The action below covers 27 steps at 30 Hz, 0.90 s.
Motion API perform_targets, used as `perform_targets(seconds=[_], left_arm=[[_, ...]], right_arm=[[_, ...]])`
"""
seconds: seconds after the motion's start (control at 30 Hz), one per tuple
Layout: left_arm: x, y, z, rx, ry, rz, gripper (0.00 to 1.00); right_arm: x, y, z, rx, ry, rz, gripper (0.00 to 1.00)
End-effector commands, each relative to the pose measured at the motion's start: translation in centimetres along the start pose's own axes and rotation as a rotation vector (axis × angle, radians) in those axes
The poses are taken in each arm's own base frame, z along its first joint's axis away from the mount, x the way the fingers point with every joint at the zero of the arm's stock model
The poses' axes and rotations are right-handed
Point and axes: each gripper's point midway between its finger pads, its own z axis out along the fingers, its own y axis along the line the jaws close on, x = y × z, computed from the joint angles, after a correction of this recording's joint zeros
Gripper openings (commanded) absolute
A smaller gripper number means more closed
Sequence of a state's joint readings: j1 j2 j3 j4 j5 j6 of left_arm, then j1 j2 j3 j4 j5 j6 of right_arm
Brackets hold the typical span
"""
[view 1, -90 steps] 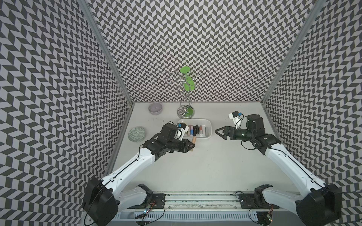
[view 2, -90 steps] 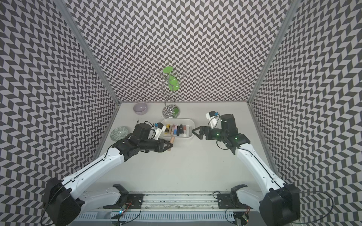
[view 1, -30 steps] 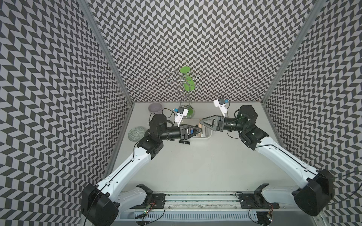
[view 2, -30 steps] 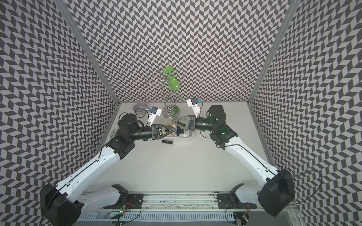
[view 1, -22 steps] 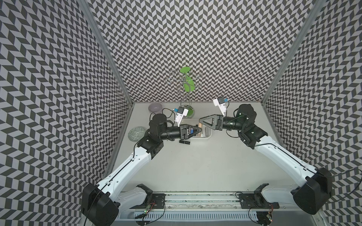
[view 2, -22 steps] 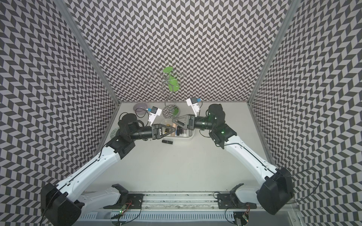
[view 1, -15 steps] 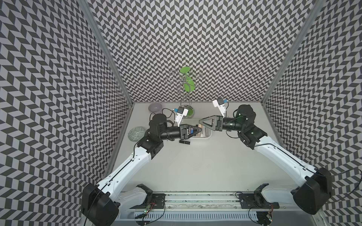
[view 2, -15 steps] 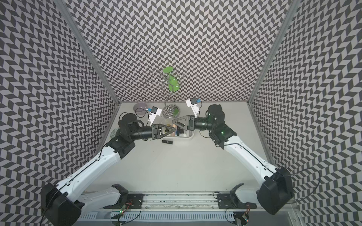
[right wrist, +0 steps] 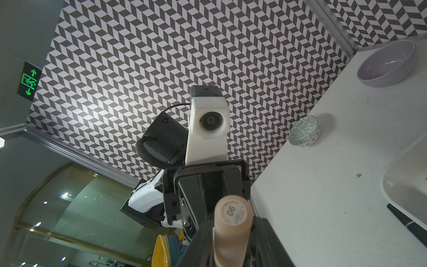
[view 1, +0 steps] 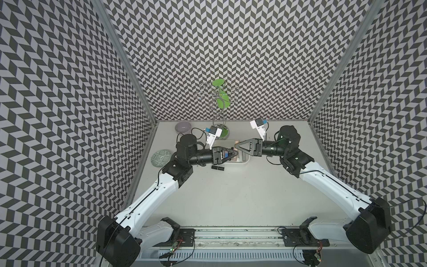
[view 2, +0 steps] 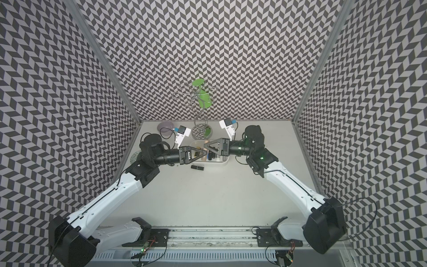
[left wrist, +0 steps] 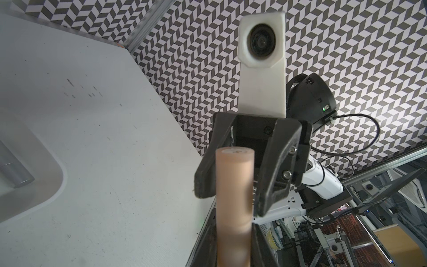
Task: Put the lipstick into the storage box
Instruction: Pick up the lipstick at the center of the board.
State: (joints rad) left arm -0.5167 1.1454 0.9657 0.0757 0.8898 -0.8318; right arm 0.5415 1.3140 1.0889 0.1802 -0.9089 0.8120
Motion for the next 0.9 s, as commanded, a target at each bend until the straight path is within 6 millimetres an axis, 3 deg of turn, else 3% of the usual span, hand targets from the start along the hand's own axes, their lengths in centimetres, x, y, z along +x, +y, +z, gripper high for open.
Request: perform_targets(seconds=[0.0, 0.3, 0.4, 0.53, 0.57, 0.6, 0.63, 0.67, 0.77, 0.87], left_arm=[[-0.5, -1.2, -0.3, 0.034, -0.010, 0.041, 0.21], [-0.5, -0.8, -0.2, 0.025, -0.010, 0.038, 0.26], [-0.6, -0.5, -0.2, 0.018, -0.011, 0.031, 0.38], [-0.8, -0.2, -0.5, 0.007, -0.017, 0.031, 0.43], [-0.9, -0.1, -0.6, 0.005, -0.020, 0.032, 0.47], [-1.1, 0.0, -0.7, -0.002, -0.026, 0.032, 0.58], [-1.2, 0.2, -0.9, -0.011, -0.030, 0.030, 0.87], [-1.4, 0.4, -1.2, -0.026, -0.041, 0.030, 0.99], [-2.3, 1.3, -2.3, -0.087, -0.078, 0.030, 0.99], [-2.7, 3.7, -3.4, -0.256, -0.101, 0.023, 0.99]], right_arm=[[-0.5, 1.8, -0.1, -0.047, -0.019, -0.055, 0.28], [-0.5, 1.8, -0.1, -0.044, -0.021, -0.055, 0.20], [-0.5, 1.8, -0.1, -0.042, -0.024, -0.055, 0.19], [-0.7, 1.7, 0.0, -0.037, -0.028, -0.058, 0.19], [-0.7, 1.6, 0.0, -0.036, -0.028, -0.059, 0.19], [-0.7, 1.5, 0.1, -0.033, -0.026, -0.060, 0.19], [-0.8, 1.4, 0.1, -0.031, -0.026, -0.062, 0.19], [-0.9, 1.2, 0.1, -0.026, -0.025, -0.065, 0.19], [-1.4, -0.3, 0.3, 0.019, -0.023, -0.064, 0.19], [-2.3, -3.7, 0.3, 0.119, -0.022, -0.037, 0.19]])
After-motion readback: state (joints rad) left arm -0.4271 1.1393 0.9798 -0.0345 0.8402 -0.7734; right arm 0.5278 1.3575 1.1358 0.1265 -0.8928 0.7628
